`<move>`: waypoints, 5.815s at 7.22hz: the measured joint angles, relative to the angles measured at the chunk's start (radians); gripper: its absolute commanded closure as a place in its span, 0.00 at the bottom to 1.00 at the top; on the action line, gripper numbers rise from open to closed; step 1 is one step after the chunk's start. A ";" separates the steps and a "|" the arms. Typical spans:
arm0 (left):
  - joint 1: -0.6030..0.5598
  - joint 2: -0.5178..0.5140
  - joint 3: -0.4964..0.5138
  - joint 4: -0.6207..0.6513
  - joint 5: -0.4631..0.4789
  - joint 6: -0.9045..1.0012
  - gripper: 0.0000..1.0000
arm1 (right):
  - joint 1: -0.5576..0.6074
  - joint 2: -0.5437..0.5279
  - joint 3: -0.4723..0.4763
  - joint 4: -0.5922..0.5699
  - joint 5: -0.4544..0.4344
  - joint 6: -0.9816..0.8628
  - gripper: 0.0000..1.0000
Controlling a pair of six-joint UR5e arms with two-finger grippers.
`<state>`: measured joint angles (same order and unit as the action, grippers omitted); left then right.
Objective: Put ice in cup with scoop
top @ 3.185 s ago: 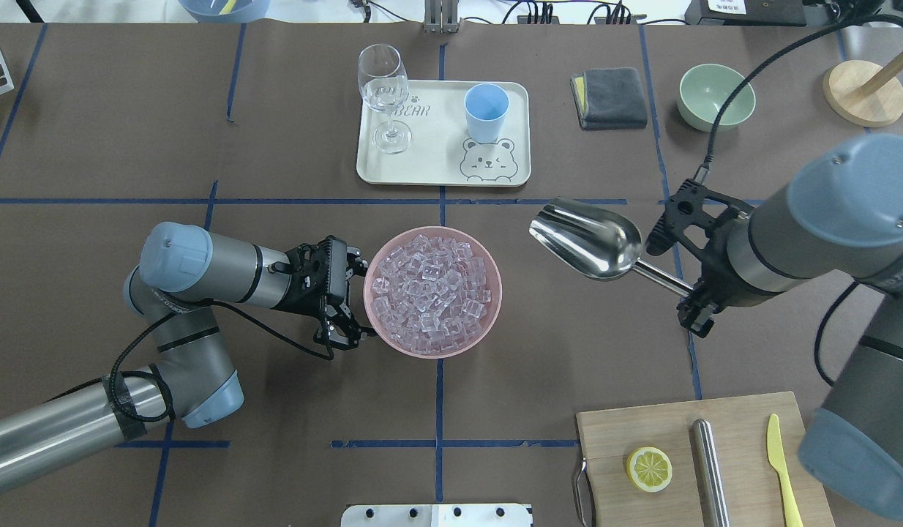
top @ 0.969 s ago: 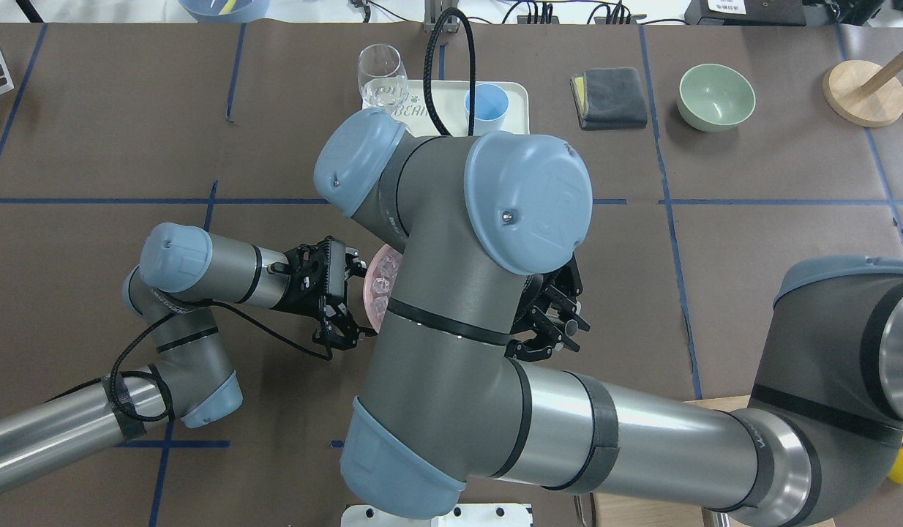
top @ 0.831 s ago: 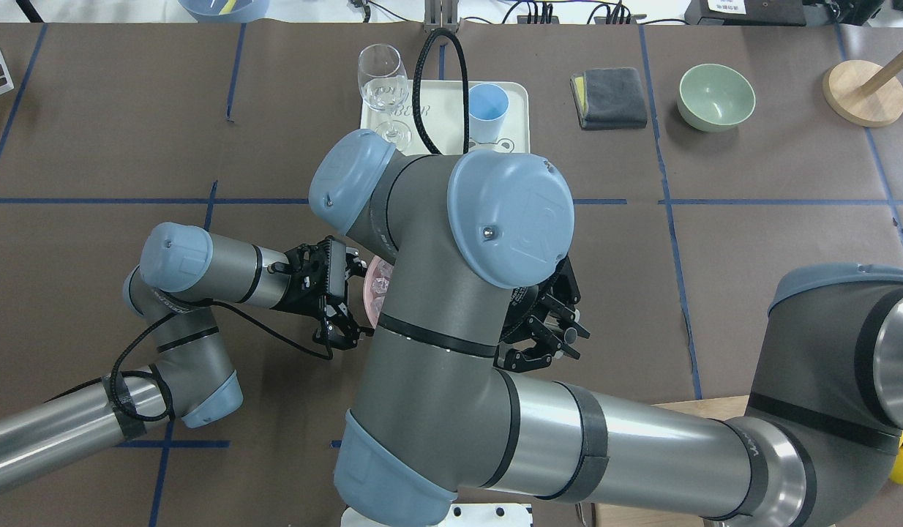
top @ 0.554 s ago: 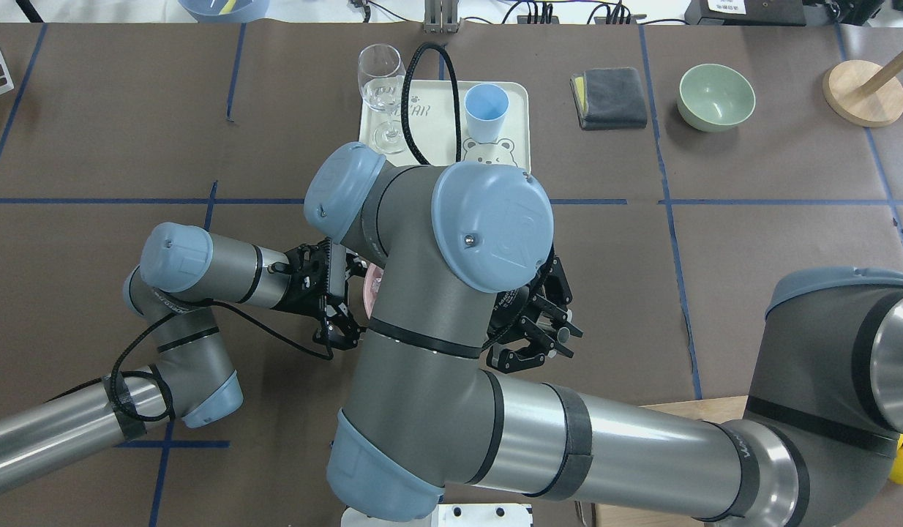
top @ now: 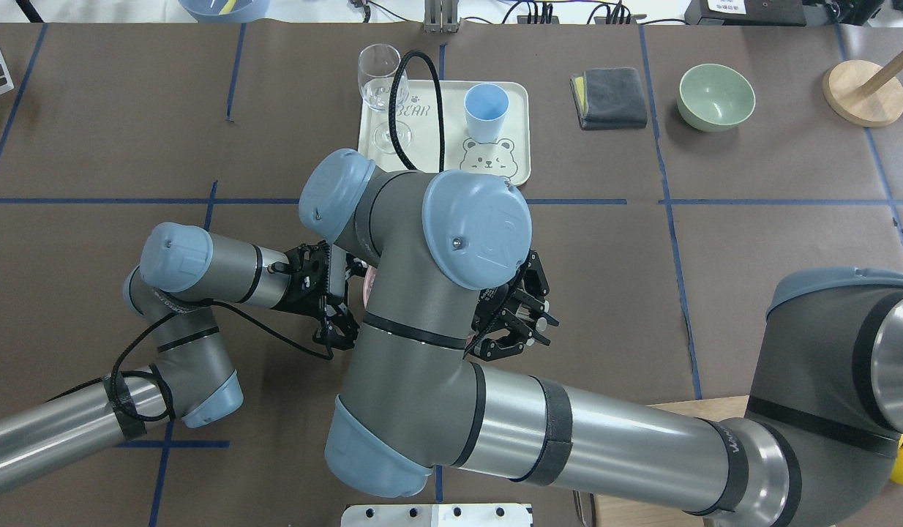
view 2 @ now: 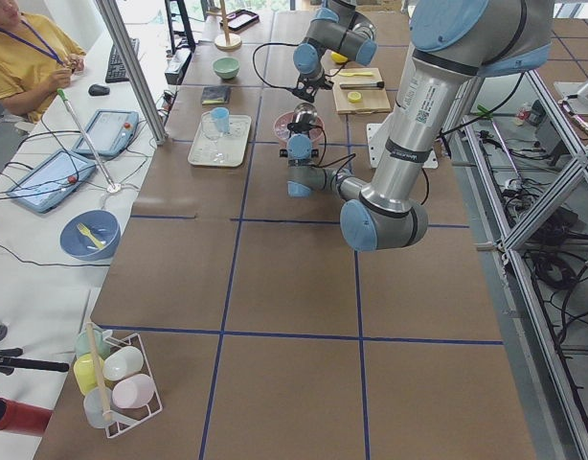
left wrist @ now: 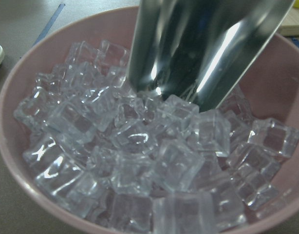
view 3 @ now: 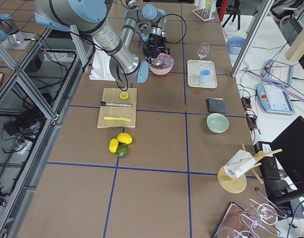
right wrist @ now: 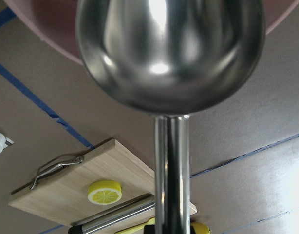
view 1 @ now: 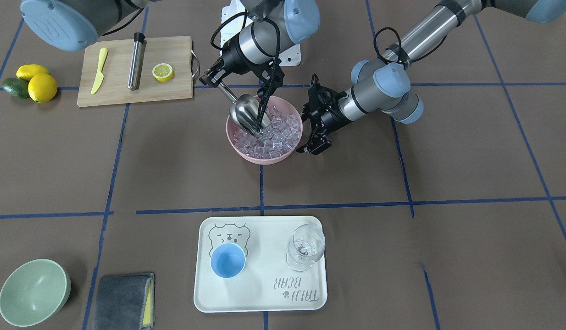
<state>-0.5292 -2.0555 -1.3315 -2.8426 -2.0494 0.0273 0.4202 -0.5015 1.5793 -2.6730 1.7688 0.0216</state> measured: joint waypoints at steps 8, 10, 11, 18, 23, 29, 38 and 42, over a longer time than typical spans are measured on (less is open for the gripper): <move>0.000 -0.004 0.000 0.000 0.006 -0.001 0.00 | 0.000 -0.109 0.013 0.245 -0.003 0.088 1.00; 0.000 -0.006 0.000 -0.001 0.007 -0.001 0.00 | -0.001 -0.149 0.044 0.297 -0.003 0.097 1.00; 0.000 -0.007 -0.001 0.000 0.007 -0.001 0.00 | -0.001 -0.188 0.099 0.305 -0.003 0.099 1.00; 0.001 -0.007 0.000 0.000 0.014 -0.001 0.00 | -0.007 -0.330 0.227 0.492 -0.003 0.177 1.00; 0.000 -0.008 0.001 0.000 0.014 -0.001 0.00 | -0.004 -0.402 0.344 0.571 0.000 0.205 1.00; 0.000 -0.012 0.001 0.000 0.014 -0.001 0.00 | 0.110 -0.404 0.420 0.551 0.093 0.209 1.00; 0.000 -0.010 0.000 0.000 0.014 0.000 0.00 | 0.423 -0.189 -0.040 0.534 0.295 0.128 1.00; -0.001 -0.006 0.000 0.000 0.014 0.002 0.00 | 0.451 -0.164 -0.081 0.431 0.278 0.015 1.00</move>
<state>-0.5297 -2.0613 -1.3315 -2.8424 -2.0356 0.0296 0.8712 -0.6652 1.4980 -2.2420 2.0471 0.0363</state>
